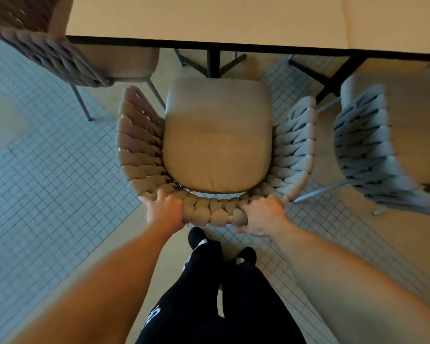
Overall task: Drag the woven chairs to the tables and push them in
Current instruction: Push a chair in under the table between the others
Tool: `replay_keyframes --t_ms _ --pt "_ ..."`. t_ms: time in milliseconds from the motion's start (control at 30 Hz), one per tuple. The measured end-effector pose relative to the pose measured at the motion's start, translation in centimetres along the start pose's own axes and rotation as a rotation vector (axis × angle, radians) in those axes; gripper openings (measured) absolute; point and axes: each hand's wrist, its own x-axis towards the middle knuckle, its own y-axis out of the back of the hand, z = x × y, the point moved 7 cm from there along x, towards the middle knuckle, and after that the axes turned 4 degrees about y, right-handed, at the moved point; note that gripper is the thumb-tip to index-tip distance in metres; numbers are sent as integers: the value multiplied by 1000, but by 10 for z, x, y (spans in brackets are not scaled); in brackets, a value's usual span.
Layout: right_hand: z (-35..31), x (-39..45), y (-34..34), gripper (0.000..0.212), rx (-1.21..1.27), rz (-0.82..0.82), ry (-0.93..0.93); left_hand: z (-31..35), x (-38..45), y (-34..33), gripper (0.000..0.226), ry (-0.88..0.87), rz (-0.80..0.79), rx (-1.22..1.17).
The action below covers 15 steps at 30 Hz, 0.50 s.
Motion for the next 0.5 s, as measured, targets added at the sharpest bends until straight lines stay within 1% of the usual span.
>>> replay_keyframes --t_ms 100,267,367,500 --pt "-5 -14 -10 67 28 -55 -9 6 -12 -6 32 -7 -32 36" --pt "-6 -43 -52 67 53 -109 -39 35 -45 -29 33 -37 -92 77" --pt "3 -50 -65 71 42 -99 -48 51 -54 -32 33 -37 -116 56" --pt "24 -50 -63 71 32 -75 -56 65 -51 -22 34 -30 -109 49"
